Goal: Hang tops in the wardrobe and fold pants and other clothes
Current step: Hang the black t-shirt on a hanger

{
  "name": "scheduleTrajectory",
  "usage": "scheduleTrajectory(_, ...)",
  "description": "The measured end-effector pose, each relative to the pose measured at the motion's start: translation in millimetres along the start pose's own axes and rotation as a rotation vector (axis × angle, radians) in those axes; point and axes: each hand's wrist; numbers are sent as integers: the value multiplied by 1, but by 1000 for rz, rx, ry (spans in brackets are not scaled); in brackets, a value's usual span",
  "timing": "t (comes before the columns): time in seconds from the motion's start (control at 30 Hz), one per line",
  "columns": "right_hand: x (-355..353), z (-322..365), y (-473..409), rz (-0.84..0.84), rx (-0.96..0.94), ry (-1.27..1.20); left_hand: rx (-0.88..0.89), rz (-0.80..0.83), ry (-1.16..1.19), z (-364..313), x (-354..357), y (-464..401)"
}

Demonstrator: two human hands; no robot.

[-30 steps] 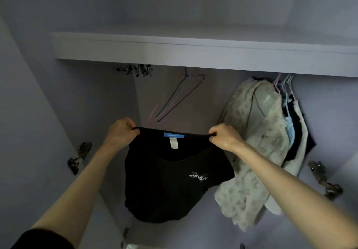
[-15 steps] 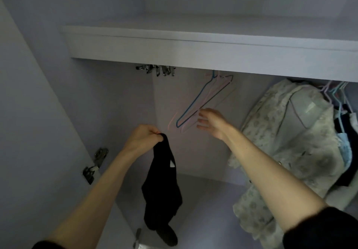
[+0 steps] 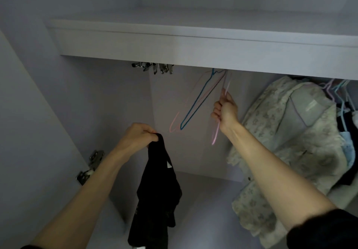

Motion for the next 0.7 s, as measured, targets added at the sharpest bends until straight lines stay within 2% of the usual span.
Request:
scheduleTrajectory(0.17,-29,6,17,51,-63,240,19,49,7,-5,16,4)
scheduleTrajectory(0.37,-78,-13,41,-149,44,417,27,85,18,-6,42,20)
scheduleTrajectory(0.47,-110,-23,61,-131,110,410,33,131,20,-3,55,28)
scheduleTrajectory(0.57,-138,-39,86,-178,-29,336,36,149,39,-2,65,33)
scheduleTrajectory(0.7,-177,-52,111,-232,-166,417,25,191,23,1,86,39)
Point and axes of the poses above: each hand's wrist, its own y-axis away from the middle knuckle, its own x-axis out of the palm, z = x × y, and after that the axes turned 3 degrees about z, right-handed
